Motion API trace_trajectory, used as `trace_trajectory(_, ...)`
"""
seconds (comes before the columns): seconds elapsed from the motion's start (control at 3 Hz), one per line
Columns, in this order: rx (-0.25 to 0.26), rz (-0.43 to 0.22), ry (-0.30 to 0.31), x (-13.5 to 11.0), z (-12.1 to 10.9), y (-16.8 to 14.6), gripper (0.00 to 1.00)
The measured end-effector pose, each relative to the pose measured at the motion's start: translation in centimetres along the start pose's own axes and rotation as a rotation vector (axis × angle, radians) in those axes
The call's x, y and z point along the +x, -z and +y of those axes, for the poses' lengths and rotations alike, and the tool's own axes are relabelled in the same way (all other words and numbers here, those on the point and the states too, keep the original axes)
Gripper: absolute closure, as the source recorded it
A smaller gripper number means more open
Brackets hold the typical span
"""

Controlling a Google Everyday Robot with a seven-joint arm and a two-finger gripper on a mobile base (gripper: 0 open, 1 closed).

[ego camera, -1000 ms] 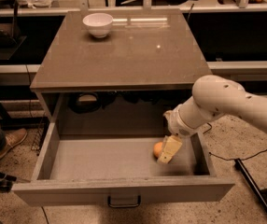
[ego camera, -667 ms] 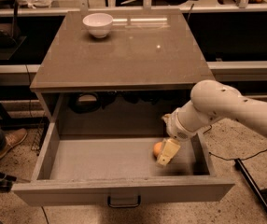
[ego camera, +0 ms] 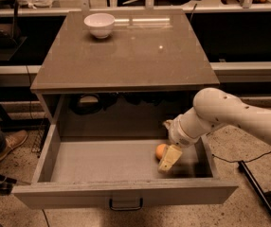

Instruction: Pick orange from top drawer and place on counter

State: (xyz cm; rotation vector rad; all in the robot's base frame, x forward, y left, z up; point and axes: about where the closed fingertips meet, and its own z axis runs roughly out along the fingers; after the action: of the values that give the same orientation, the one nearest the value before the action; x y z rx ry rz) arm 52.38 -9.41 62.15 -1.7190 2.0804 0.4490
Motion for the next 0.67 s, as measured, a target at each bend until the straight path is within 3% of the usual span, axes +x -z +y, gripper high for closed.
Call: trace_trajectory(0.67, -0.017, 0.010, -0.003, 0.80, 0.35, -1.01, 0.49)
